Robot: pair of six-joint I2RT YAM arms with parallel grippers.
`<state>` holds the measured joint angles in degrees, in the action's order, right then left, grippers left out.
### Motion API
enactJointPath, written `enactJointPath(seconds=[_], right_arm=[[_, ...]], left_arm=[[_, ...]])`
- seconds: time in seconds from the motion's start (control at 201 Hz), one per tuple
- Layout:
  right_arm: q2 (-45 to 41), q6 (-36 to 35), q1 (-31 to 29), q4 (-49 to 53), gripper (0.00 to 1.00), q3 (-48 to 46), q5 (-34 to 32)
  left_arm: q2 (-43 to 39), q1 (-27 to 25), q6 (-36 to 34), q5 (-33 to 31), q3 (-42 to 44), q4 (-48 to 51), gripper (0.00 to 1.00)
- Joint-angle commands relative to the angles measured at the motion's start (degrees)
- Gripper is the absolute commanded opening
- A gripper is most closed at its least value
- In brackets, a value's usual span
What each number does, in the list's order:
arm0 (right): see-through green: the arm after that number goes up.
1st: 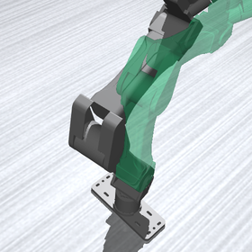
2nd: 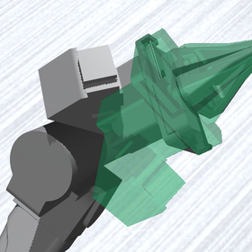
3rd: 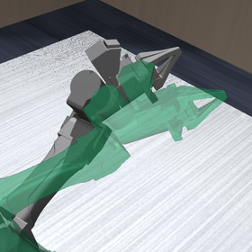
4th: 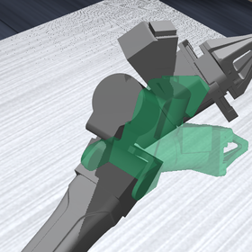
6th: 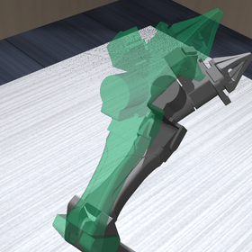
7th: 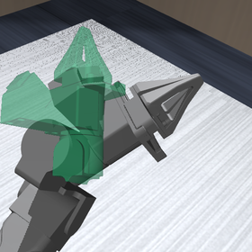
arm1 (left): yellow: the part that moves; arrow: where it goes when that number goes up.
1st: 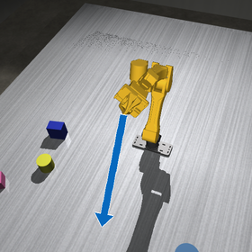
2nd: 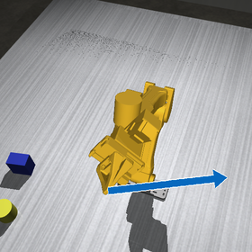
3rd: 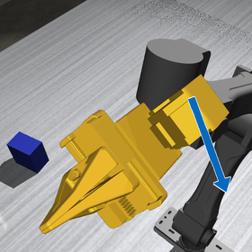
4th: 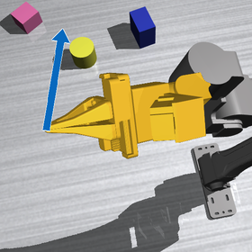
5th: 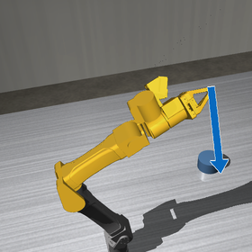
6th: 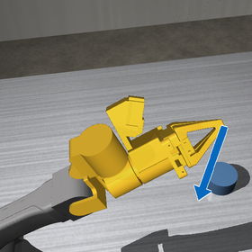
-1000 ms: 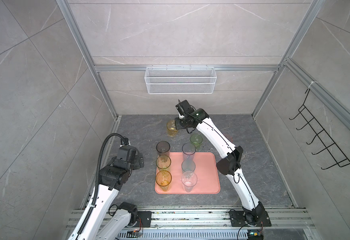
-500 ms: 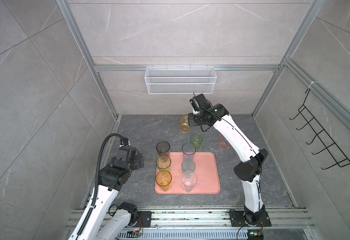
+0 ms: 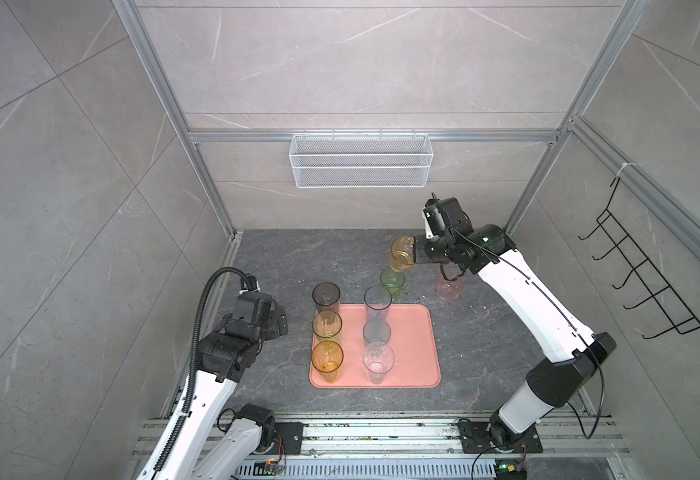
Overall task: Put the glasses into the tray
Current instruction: 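Lift the orange-yellow glass and carry it over the tray corner, then lower the orange-yellow glass onto the tray and open the right gripper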
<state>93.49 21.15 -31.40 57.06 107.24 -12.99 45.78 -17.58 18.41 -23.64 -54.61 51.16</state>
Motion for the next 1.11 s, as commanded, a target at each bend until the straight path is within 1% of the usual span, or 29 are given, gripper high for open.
enactJointPath(seconds=[0.0, 0.319, 0.473, 0.627, 0.812, 1.105], right_arm=[[-3.5, -0.6, 0.9, -1.6, 0.00, -3.9, -1.3], [-8.4, 0.8, 2.9, -3.6, 0.00, -13.8, -0.1], [-10.2, 2.4, 4.0, -6.1, 0.00, -19.6, 2.8], [-12.1, 3.2, 4.3, -8.3, 0.00, -25.6, 3.2], [-13.1, 4.0, 4.3, -11.0, 0.00, -33.0, 3.8], [-11.4, 4.5, 4.3, -16.8, 0.00, -40.4, 3.9]], left_arm=[[-0.3, 0.4, 0.0, 0.3, 0.4, -1.1, 0.95], [-0.1, 0.4, 0.0, 0.1, 0.3, -1.1, 0.95], [0.0, 0.4, 0.0, 0.0, 0.3, -1.1, 0.95], [0.1, 0.4, 0.0, 0.2, 0.2, -1.1, 0.95], [0.1, 0.4, 0.0, 0.2, 0.2, -1.1, 0.95], [0.3, 0.4, 0.0, 0.3, 0.3, -1.1, 0.95]])
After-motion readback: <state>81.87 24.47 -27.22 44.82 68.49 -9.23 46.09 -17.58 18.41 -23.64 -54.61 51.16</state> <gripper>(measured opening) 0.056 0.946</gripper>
